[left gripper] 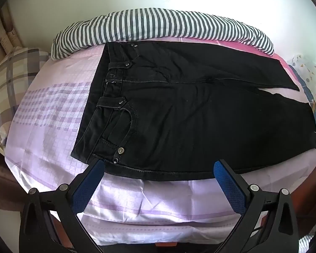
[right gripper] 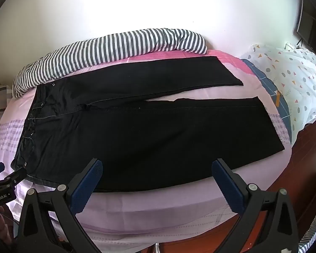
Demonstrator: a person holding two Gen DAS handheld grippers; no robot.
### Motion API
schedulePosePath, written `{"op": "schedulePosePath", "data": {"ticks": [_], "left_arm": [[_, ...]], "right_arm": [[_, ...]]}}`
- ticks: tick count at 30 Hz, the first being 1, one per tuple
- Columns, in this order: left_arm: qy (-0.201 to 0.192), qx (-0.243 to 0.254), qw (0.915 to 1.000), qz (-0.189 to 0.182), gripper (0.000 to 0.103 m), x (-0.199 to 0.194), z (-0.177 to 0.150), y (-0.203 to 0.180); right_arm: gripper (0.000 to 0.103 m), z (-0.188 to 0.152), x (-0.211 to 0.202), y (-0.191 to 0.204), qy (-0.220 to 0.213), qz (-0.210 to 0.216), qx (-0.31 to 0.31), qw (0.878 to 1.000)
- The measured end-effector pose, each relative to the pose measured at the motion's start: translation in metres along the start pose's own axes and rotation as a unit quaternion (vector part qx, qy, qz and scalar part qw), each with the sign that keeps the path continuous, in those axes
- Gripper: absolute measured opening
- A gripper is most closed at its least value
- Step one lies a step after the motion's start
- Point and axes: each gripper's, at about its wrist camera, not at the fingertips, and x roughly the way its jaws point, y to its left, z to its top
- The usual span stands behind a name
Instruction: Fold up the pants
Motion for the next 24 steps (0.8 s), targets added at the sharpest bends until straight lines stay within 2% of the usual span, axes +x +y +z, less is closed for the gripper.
{"op": "schedulePosePath", "data": {"ticks": [24], "left_arm": [[0.006, 0.002, 1.0, 0.006, 0.103, 0.0042, -0.0037, 0.0011]], "right_arm": [[0.102, -0.0016, 0.0079, -0.0001, 0.018, 0.005, 0.003, 1.0]]}}
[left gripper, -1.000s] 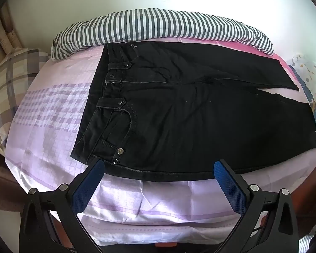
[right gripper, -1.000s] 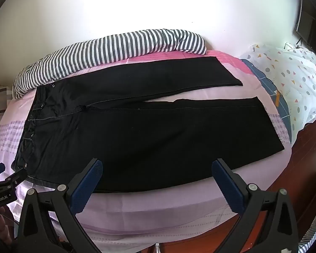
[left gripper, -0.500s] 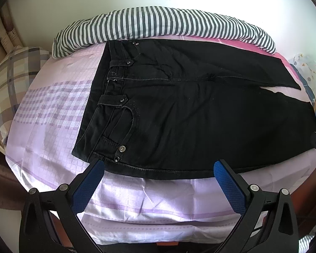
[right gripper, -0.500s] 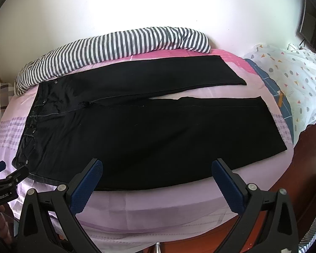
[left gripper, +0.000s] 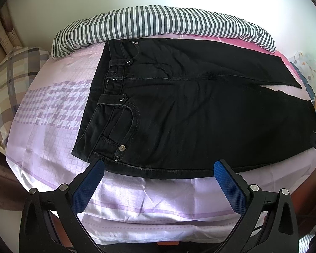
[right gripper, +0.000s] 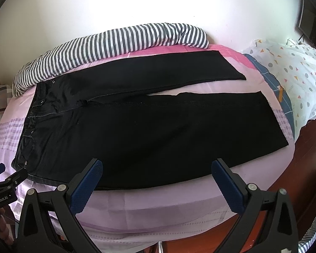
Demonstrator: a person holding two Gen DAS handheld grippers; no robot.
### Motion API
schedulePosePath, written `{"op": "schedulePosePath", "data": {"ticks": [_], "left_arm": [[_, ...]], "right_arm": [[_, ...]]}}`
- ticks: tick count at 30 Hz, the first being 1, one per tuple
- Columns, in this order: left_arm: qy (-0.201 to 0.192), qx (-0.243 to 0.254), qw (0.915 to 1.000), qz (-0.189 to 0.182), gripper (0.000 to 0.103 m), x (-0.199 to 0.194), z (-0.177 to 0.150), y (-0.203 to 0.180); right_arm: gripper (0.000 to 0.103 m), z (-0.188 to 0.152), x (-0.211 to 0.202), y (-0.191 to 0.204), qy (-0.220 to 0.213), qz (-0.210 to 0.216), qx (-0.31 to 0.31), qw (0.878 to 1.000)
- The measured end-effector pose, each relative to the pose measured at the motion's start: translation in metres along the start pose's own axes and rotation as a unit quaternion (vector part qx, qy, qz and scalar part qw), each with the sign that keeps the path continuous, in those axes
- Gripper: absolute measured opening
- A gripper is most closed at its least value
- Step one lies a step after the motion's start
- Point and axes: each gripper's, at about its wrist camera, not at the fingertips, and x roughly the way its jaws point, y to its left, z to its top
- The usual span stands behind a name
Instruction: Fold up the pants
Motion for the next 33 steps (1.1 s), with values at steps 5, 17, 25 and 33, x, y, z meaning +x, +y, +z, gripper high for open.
{"op": "schedulePosePath", "data": {"ticks": [5, 17, 25, 33], "left_arm": [[0.0, 0.0, 1.0, 0.0, 0.103, 0.0003, 0.0002, -0.0004], [0.001, 0.0, 1.0, 0.001, 0.103, 0.0001, 0.0001, -0.0005], [0.001, -0.001, 1.0, 0.002, 0.103, 0.0004, -0.0011, 0.0012], [0.002, -0.001, 1.0, 0.003, 0.103, 0.0002, -0.0009, 0.0011]], "right_arm": [[0.102, 0.0004, -0.0001, 0.0016, -0.002, -0.005, -0.006, 1.0], [0.102, 0.0013, 0.0, 0.0041, -0.002, 0.001, -0.01, 1.0], [0.102, 0.0007, -0.0024, 0.0058, -0.007, 0.001, -0.012, 1.0], [0.102, 0.0009, -0.0033, 0.0047, -0.008, 0.003, -0.012, 1.0]]}}
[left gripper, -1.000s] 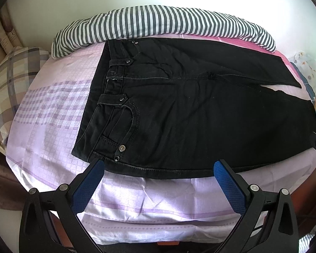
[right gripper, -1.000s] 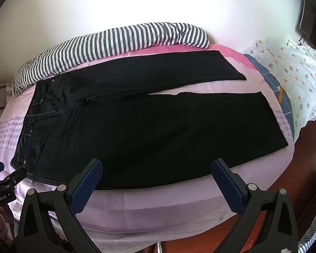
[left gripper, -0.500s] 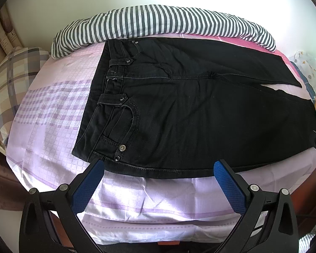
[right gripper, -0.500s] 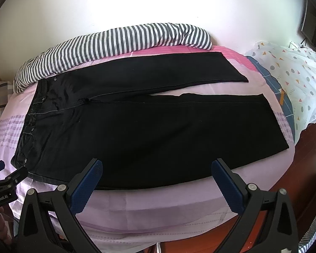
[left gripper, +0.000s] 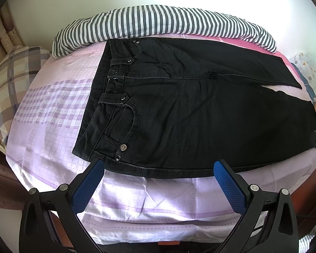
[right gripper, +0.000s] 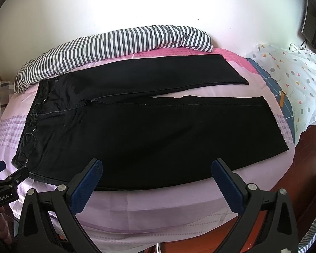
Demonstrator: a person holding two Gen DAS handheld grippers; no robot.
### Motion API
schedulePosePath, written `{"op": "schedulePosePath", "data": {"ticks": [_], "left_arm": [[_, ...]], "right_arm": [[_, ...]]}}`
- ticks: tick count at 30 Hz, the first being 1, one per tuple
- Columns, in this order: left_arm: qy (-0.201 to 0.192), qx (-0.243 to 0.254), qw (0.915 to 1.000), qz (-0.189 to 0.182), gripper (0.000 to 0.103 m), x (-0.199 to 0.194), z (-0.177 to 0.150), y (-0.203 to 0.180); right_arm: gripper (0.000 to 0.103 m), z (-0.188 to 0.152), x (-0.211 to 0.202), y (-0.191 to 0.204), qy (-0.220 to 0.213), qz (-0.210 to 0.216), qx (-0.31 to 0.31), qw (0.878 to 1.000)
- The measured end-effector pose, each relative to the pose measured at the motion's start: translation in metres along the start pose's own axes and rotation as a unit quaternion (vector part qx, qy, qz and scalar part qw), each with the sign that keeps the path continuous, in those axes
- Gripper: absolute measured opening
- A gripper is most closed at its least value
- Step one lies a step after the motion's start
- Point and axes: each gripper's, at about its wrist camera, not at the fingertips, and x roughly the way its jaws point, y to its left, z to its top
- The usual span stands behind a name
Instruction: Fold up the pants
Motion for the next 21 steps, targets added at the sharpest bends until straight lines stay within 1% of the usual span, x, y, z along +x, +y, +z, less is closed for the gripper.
{"op": "schedulePosePath", "data": {"ticks": [21], "left_arm": [[-0.002, 0.002, 1.0, 0.002, 0.103, -0.0032, 0.0034, -0.001]], "right_arm": [[0.102, -0.0001, -0.0025, -0.0002, -0.006, 0.001, 0.006, 1.0]]}}
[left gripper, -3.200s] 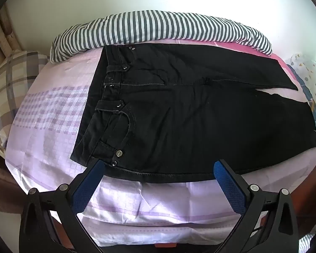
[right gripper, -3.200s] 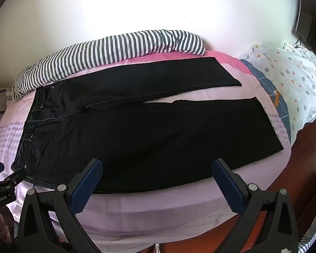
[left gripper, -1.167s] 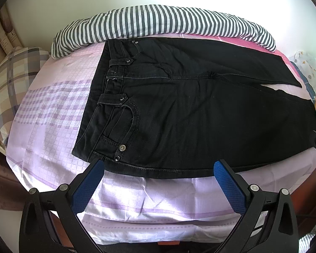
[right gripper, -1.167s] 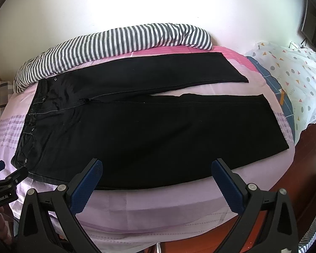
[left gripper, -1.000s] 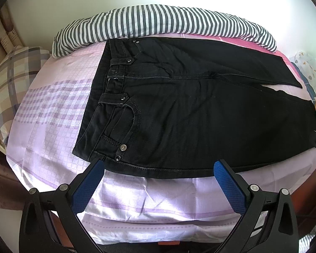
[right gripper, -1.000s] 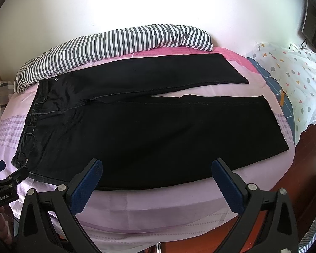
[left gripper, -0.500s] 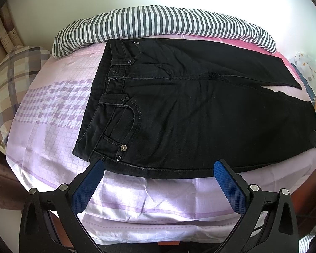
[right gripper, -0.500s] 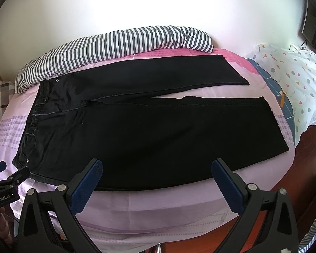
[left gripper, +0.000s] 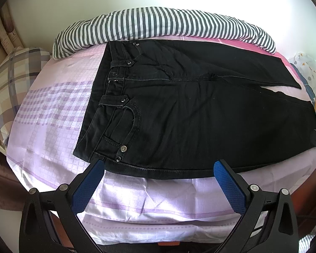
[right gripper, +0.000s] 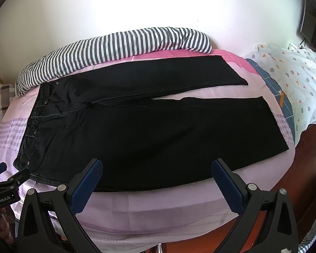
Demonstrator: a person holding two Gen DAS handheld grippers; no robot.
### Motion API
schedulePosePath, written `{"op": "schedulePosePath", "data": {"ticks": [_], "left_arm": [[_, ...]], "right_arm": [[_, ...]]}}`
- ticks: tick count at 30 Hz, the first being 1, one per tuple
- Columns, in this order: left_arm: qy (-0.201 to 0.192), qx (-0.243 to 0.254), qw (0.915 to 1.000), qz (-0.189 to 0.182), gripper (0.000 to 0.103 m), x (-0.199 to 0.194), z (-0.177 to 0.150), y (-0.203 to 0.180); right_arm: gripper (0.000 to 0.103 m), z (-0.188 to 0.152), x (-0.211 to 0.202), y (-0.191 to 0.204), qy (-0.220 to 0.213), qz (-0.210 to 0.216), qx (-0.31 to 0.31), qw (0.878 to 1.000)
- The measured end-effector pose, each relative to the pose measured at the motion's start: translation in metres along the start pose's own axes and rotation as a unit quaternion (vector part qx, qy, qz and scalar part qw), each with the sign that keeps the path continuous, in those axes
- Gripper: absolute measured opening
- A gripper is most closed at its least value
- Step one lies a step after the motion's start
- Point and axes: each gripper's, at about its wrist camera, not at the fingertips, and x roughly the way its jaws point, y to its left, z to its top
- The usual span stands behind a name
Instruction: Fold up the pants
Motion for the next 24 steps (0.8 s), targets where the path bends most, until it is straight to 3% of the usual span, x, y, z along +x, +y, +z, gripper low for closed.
{"op": "schedulePosePath", "data": {"ticks": [24], "left_arm": [[-0.016, -0.003, 0.9998, -0.01, 0.103, -0.0029, 0.0045, 0.0029]], "right_arm": [[0.102, 0.0031, -0.0013, -0.0029, -0.009, 0.012, 0.002, 1.0]]}}
